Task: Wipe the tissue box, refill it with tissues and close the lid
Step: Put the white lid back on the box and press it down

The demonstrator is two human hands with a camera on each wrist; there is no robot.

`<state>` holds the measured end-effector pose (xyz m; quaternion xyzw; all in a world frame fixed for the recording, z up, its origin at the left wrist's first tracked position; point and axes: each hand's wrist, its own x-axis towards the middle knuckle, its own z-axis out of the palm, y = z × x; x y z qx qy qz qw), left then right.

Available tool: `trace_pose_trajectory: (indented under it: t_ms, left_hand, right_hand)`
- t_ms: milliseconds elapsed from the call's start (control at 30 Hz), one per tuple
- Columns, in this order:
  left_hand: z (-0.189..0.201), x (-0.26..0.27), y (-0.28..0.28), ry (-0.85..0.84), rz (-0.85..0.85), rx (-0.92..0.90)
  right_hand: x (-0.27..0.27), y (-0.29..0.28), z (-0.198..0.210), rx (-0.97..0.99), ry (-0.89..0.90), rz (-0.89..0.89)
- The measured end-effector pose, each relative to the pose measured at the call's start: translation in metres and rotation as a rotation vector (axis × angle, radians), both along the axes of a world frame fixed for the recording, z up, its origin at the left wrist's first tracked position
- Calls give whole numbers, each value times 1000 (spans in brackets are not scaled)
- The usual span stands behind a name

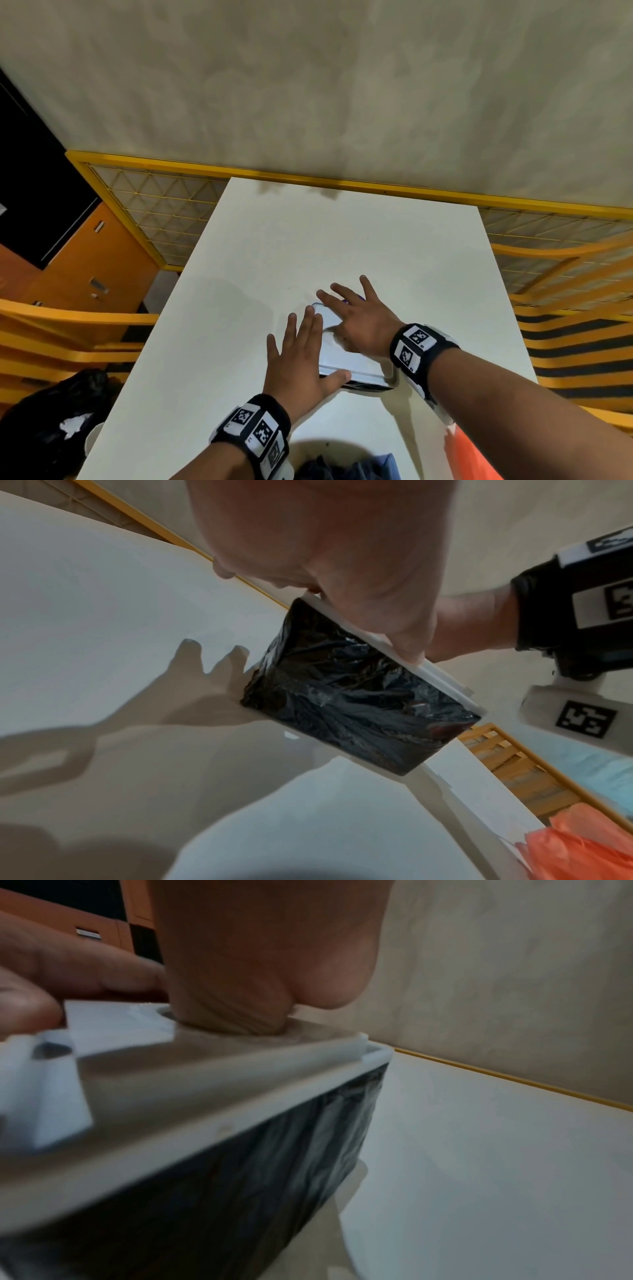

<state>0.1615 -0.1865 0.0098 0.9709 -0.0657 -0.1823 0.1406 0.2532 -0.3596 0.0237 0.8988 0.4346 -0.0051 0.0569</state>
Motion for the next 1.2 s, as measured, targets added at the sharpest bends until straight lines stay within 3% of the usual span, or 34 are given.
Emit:
trace_pose_trajectory:
  t_ms: [433, 533, 633, 867, 967, 1200]
  left_hand:
    - [-2, -1, 0, 0, 6, -5]
    - [-1, 0, -1, -8, 15, -18]
    - [0, -1, -1, -7, 15, -23]
    - [1, -3, 0, -7, 15, -17]
    - [2, -2, -1, -1, 16, -4]
    - [17, 5, -1, -1, 12, 5]
  right_hand:
    - [1, 1, 2, 18, -21, 32]
    - [2, 2, 1, -80, -4, 10]
    - [4, 2, 2, -169, 62, 6]
    - [4, 2, 25, -171, 296, -2]
    - [4, -6, 32, -79, 369, -48]
    - [5, -28, 29, 243, 744, -321]
